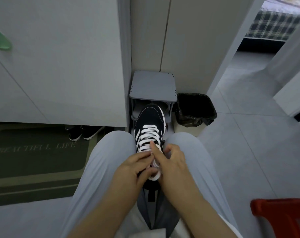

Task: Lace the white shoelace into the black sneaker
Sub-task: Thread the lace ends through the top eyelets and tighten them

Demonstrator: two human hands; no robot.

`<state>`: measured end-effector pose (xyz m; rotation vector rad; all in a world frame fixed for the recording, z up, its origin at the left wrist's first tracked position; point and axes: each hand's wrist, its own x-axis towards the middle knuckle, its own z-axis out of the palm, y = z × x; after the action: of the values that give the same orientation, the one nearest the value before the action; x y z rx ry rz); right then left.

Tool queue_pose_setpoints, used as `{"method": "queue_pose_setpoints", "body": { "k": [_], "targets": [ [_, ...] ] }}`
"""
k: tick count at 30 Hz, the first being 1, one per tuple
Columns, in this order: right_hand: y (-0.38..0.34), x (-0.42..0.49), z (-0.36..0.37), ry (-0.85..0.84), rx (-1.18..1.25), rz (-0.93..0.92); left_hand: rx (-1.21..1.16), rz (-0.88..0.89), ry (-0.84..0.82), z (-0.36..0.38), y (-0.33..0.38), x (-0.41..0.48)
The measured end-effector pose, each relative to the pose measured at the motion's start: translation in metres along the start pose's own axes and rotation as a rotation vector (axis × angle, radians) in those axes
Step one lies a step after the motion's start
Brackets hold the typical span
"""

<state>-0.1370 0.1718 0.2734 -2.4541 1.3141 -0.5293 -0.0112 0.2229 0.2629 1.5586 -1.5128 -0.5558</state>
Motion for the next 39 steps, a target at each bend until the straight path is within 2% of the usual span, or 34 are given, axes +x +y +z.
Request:
{"method": "queue_pose_setpoints", "body": {
  "k": [3, 10, 12, 15, 19, 22, 26, 32, 33, 35, 37, 39],
  "targets": [
    [0.006, 0.001, -0.024, -0.2, 0.176, 0.158, 0.033, -0.004, -0.01, 0.004, 0.003, -0.003],
    [0.021, -0.002, -0.05, -0.268, 0.253, 0.241, 0.143, 0.076, 0.013, 0.007, 0.003, -0.004],
    [0.024, -0.002, -0.048, -0.268, 0.249, 0.25, 0.132, 0.01, -0.053, 0.01, 0.002, -0.003],
    [0.019, 0.0, -0.038, -0.263, 0.245, 0.231, 0.139, -0.049, -0.07, 0.015, -0.004, 0.001],
    [0.006, 0.005, -0.019, -0.215, 0.265, 0.161, 0.342, 0.115, -0.042, 0.015, -0.013, 0.005],
    [0.003, 0.006, -0.012, -0.224, 0.258, 0.119, 0.43, 0.163, -0.003, 0.01, -0.018, 0.008],
    [0.015, 0.005, -0.029, -0.206, 0.264, 0.127, 0.525, 0.225, -0.083, 0.006, -0.02, 0.008],
    [0.01, 0.003, -0.035, -0.416, 0.067, -0.007, 0.634, 0.142, -0.236, 0.01, -0.013, 0.007],
    [0.008, 0.003, -0.032, -0.43, 0.052, -0.035, 0.63, 0.119, -0.263, 0.009, -0.009, 0.005],
    [0.009, 0.002, -0.029, -0.435, 0.08, -0.068, 0.547, 0.16, -0.206, 0.003, -0.007, 0.003],
    [0.012, 0.002, -0.031, -0.393, 0.208, -0.04, 0.314, -0.025, -0.196, -0.006, -0.005, 0.003],
    [0.013, 0.003, -0.028, -0.308, 0.28, 0.022, 0.129, -0.109, -0.161, -0.009, -0.007, 0.0]
  ]
}}
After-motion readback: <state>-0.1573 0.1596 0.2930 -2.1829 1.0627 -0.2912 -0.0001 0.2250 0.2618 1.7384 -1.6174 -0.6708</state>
